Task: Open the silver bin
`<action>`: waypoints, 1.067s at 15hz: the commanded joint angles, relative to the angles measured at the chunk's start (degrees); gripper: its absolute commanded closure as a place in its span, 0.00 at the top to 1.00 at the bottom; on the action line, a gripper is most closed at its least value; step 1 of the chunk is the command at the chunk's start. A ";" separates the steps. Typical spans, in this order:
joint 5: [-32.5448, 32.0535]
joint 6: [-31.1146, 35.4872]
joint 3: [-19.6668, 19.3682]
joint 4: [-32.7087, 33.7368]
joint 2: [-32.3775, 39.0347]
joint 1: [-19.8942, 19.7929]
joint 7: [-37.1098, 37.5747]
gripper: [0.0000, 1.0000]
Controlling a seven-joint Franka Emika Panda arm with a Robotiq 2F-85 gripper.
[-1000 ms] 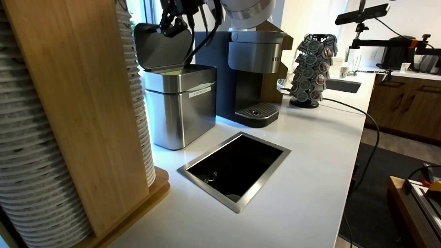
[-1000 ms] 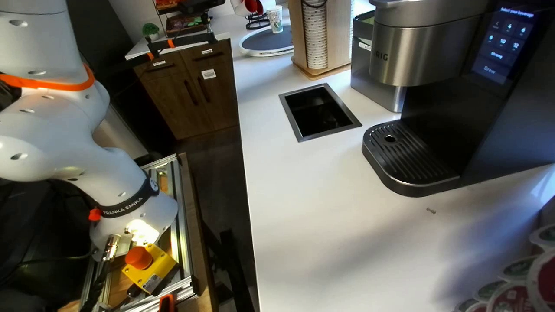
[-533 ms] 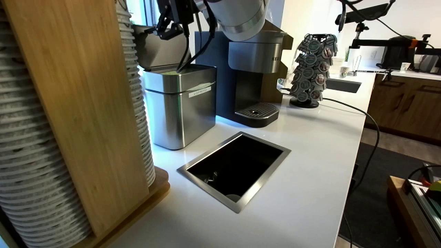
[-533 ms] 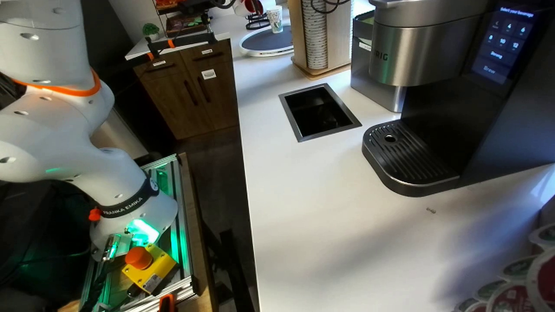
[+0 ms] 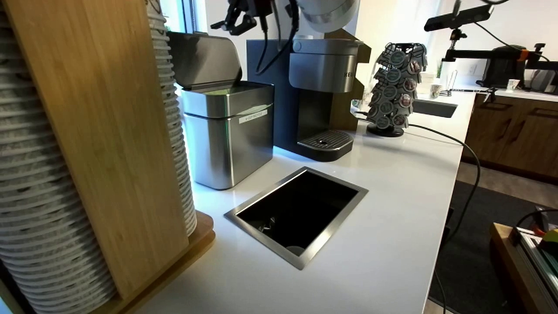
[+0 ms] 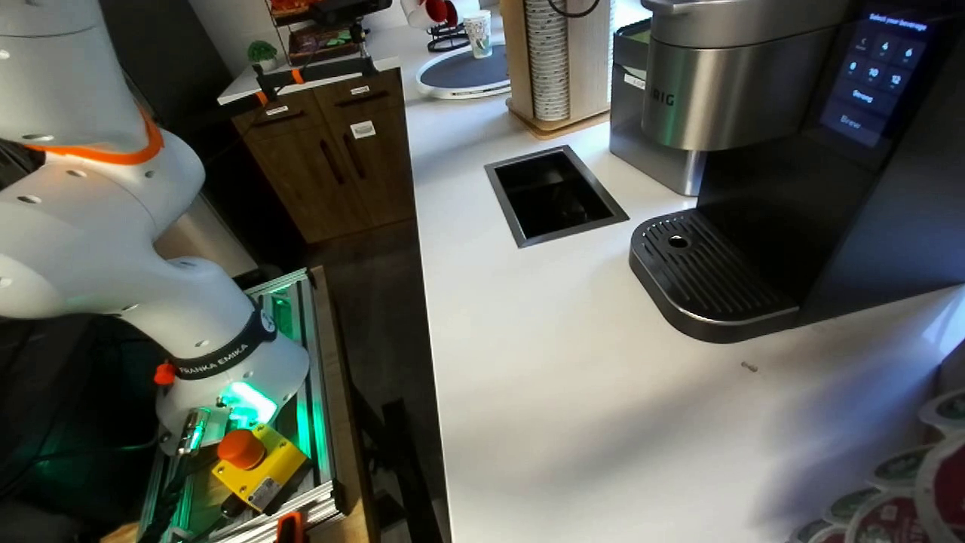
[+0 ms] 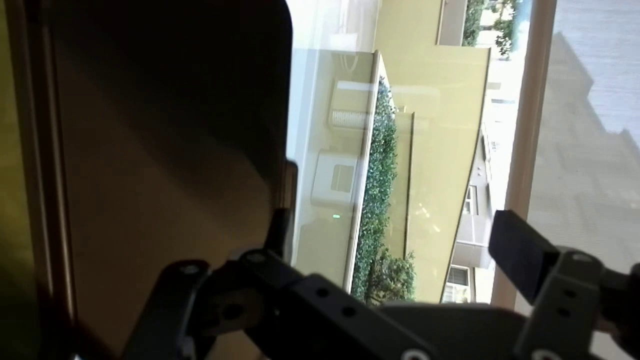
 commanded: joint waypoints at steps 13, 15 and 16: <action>-0.59 -34.44 -15.48 -23.77 -43.28 -1.78 -24.53 1.00; -4.29 -38.14 -15.81 -26.14 -47.48 -3.35 -25.64 1.00; -6.55 -39.77 -15.59 -27.28 -49.45 -4.29 -25.70 1.00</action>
